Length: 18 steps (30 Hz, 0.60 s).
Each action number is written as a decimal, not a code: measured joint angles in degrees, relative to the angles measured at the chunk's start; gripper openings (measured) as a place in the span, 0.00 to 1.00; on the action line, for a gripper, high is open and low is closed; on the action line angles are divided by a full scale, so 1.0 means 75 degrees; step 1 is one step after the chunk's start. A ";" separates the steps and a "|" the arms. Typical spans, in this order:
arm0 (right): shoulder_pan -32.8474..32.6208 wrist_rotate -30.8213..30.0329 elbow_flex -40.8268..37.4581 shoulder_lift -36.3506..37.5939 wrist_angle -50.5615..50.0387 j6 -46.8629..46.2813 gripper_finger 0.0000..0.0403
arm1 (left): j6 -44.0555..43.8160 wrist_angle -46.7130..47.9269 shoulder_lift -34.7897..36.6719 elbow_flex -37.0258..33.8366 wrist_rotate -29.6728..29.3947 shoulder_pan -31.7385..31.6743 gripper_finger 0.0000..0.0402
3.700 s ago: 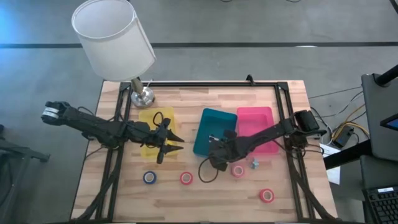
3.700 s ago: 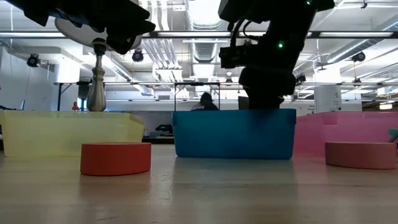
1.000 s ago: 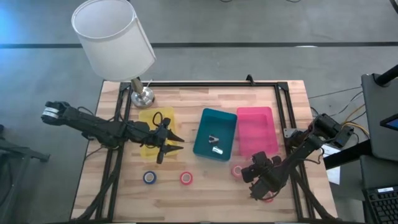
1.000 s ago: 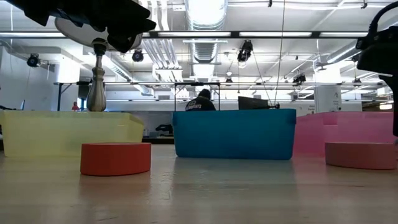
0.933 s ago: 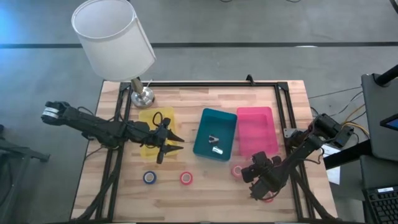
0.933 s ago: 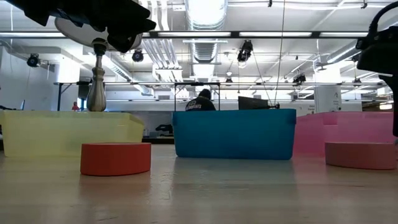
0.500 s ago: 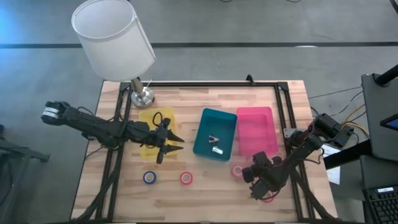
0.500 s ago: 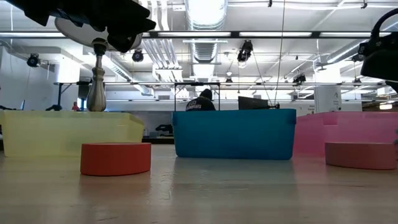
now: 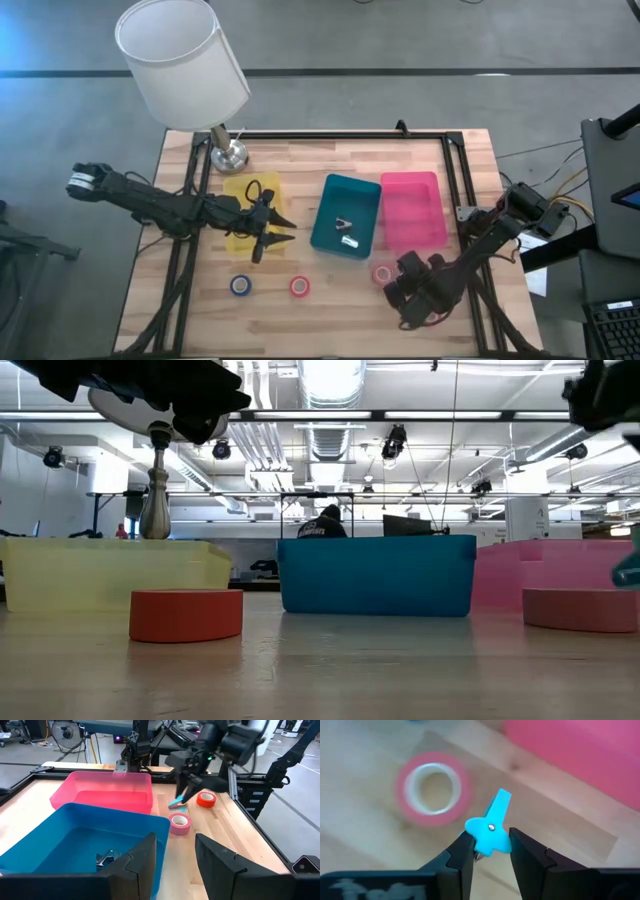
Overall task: Pick and place Stapler, Stapler remover, tape
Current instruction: Put the light blue staple remover into the blue bin
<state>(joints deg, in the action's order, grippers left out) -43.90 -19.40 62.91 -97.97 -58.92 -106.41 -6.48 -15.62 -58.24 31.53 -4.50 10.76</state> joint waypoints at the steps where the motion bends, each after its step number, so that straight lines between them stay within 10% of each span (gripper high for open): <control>1: -0.0005 -0.0002 0.0132 0.0000 0.0007 0.0134 0.26 | 0.0000 0.0000 0.0000 0.0000 0.0000 -0.0001 0.35; 6: -0.0045 -0.0472 0.0785 -0.0003 0.0215 0.0958 0.26 | 0.0000 0.0000 0.0000 0.0000 0.0002 -0.0001 0.35; 18: 0.0167 -0.4812 0.1595 -0.0003 0.1219 0.5335 0.27 | -0.0041 -0.0003 0.0000 0.0000 0.0011 -0.0003 0.35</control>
<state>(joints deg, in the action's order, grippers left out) -42.64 -55.49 74.87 -98.00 -49.78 -66.40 -6.78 -15.64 -58.24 31.53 -4.43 10.74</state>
